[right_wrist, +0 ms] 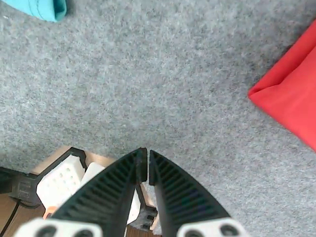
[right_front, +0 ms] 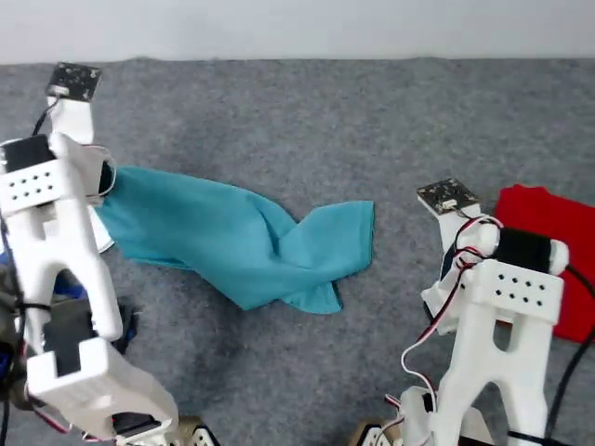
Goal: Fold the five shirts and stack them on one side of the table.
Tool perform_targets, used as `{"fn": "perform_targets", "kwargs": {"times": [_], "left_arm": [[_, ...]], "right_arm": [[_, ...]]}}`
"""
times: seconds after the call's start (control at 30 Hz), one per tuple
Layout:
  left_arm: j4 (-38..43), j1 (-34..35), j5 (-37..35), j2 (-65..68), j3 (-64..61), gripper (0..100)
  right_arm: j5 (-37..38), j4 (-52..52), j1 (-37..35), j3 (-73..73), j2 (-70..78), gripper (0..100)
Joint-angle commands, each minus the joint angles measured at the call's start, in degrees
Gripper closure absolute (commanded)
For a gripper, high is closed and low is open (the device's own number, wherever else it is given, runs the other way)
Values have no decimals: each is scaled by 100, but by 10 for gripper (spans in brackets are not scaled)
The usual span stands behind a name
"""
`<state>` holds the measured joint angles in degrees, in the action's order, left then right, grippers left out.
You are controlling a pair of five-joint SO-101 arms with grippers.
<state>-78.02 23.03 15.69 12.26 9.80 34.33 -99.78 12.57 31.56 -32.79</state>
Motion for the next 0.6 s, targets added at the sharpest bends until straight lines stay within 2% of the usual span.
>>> {"fn": "perform_targets", "kwargs": {"times": [0.0, 0.13, 0.43, 0.57], "left_arm": [[273, 53, -123, 255, 259, 960], [-255, -18, -141, 167, 418, 828], [-1389, -949, -97, -914, 1429, 817], [-1749, -1090, -132, -1116, 1455, 819]], "right_arm": [[-62, 92, -48, 9, -92, 989], [-53, 48, -31, 9, -92, 989], [-62, -31, -92, 0, -92, 987], [-62, -4, -681, -26, -92, 987]]}}
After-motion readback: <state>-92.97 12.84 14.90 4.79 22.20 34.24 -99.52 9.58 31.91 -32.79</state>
